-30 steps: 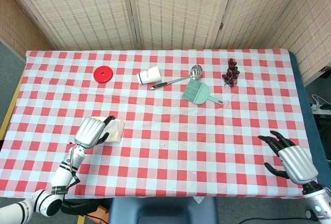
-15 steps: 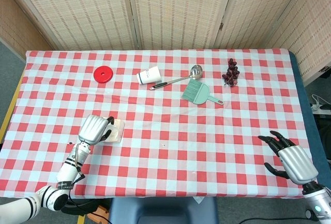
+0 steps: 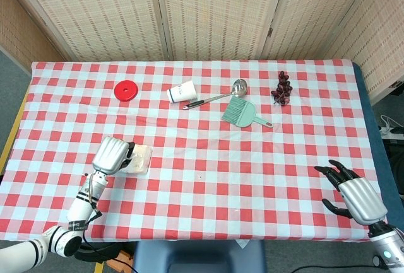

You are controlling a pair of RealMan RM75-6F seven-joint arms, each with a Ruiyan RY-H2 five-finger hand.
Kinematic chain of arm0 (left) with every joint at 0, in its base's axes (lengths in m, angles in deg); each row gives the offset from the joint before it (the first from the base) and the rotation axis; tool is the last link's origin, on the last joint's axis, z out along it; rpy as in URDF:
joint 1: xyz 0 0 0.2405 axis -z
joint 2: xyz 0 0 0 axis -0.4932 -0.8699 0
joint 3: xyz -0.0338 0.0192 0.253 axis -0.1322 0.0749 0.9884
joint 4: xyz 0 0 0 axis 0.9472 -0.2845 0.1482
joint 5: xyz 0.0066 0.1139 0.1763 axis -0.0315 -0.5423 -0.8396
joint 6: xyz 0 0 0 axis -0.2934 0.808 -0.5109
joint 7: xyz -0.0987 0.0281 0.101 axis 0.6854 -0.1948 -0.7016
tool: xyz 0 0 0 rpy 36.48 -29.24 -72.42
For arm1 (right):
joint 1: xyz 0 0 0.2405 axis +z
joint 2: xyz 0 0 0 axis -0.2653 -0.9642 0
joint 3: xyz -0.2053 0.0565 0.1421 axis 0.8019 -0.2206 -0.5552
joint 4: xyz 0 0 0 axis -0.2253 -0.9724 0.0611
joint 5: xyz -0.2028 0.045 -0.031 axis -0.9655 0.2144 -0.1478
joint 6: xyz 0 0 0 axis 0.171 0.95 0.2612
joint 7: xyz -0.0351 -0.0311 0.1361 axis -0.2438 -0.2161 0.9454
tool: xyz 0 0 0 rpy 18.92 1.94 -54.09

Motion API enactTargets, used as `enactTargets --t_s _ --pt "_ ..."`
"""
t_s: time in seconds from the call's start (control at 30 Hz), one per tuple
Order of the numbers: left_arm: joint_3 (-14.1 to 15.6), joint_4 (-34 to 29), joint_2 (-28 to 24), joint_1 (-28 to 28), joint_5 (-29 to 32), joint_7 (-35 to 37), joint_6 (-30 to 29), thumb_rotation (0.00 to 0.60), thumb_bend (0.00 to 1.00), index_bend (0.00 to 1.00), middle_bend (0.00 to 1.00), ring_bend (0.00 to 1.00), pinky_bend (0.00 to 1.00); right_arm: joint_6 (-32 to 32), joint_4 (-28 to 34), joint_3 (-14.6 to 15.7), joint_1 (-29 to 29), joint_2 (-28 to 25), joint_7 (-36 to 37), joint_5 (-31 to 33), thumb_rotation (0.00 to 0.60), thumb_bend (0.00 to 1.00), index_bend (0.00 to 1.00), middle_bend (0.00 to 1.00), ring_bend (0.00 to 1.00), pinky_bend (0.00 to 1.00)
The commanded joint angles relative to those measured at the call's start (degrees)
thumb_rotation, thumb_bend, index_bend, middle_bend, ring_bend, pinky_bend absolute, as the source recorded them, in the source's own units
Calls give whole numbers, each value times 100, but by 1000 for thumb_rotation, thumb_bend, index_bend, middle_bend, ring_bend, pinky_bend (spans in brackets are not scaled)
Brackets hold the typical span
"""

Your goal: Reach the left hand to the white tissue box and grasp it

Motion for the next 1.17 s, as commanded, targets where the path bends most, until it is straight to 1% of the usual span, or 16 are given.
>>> enactTargets --t_s 0.03,0.17,0.3,0.4,0.57,0.8,0.93,1.17 --pt "-186 48 -132 225 -108 -43 6 600 421 713 980 975 1000 -14 2 5 2 1 -14 0 600 197 176 238 80 324" --pt "-365 298 -274 604 -223 98 240 600 420 713 980 975 1000 -58 12 23 16 -5 -44 -12 600 196 176 238 80 324" --pt "-519 702 -284 982 -158 404 601 600 420 713 980 975 1000 -78 26 33 22 -12 -67 -20 600 196 176 237 80 324" --pt "-563 1128 -132 1208 -181 458 678 600 420 713 980 975 1000 -86 26 35 24 -10 -81 -18 600 196 176 238 80 324" --pt "-595 2003 337 1607 -220 684 748 600 420 713 979 975 1000 -140 38 42 42 -15 -108 -6 600 197 176 238 80 324" --pt "-587 3175 1045 1970 -209 908 632 600 419 713 980 975 1000 -151 47 48 52 -43 -51 -4 600 197 176 238 80 324" --pt "-486 3505 1228 1994 -224 1051 565 600 421 712 980 975 1000 -144 38 46 60 -55 18 -8 600 197 176 238 80 324" --pt "-305 3830 1334 1939 -248 1291 501 600 420 712 979 975 1000 -250 35 14 101 -39 -14 85 600 197 178 238 80 324"
